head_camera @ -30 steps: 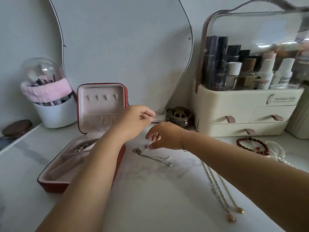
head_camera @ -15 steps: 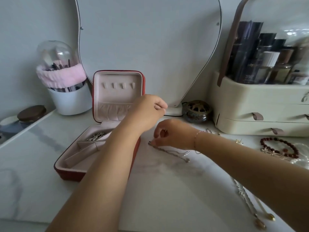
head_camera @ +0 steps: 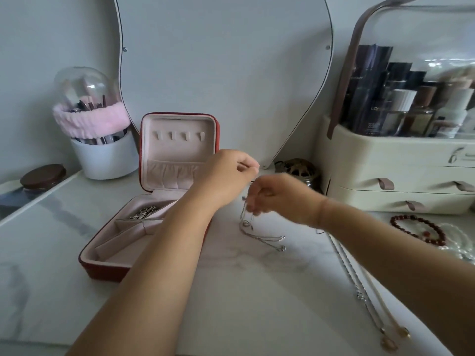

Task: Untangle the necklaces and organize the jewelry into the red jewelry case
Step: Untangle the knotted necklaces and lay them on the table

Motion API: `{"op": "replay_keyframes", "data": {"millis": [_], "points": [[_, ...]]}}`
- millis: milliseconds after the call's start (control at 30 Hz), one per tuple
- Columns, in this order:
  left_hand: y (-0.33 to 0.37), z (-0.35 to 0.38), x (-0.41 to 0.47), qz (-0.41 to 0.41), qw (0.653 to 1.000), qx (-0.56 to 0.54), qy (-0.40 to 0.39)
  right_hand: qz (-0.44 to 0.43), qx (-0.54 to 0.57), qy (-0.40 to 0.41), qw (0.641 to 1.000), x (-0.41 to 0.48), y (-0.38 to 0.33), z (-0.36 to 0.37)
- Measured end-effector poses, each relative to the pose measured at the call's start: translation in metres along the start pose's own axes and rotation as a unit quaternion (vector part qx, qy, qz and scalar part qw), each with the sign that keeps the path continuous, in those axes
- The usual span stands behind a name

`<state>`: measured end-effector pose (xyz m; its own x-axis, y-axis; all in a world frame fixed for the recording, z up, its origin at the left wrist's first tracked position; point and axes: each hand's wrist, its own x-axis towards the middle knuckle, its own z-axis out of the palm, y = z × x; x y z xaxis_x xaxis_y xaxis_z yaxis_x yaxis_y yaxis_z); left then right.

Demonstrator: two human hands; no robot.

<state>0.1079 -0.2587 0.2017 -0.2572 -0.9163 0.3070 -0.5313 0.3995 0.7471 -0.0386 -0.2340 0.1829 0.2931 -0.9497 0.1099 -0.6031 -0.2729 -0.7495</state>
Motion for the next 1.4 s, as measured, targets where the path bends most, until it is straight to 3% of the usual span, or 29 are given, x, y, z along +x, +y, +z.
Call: {"op": "replay_keyframes", "data": {"millis": [200,433,700,833,1067,1233,1400], "points": [[0.019,0.017,-0.011,-0.006,0.982,-0.176,-0.069,-0.047,0.233,0.076,0.968,-0.028,0.002,-0.040],[0.024,0.034,-0.018,-0.056,0.954,-0.260,-0.142,-0.064,0.307,0.146,0.938,-0.039,0.012,-0.043],[0.022,0.034,-0.018,-0.069,0.967,-0.206,-0.137,-0.022,0.322,0.135,0.937,-0.042,0.020,-0.044],[0.020,0.034,-0.017,-0.073,0.976,-0.171,-0.116,0.002,0.269,0.152,0.951,-0.042,0.024,-0.046],[0.025,0.036,-0.018,-0.047,0.981,-0.172,-0.072,0.021,0.171,0.110,0.979,-0.044,0.024,-0.044],[0.032,0.034,-0.020,-0.055,0.979,-0.193,-0.047,0.026,0.213,0.131,0.968,-0.041,0.023,-0.044],[0.030,0.034,-0.018,-0.050,0.978,-0.199,-0.029,0.029,0.275,0.094,0.956,-0.042,0.025,-0.047]]}}
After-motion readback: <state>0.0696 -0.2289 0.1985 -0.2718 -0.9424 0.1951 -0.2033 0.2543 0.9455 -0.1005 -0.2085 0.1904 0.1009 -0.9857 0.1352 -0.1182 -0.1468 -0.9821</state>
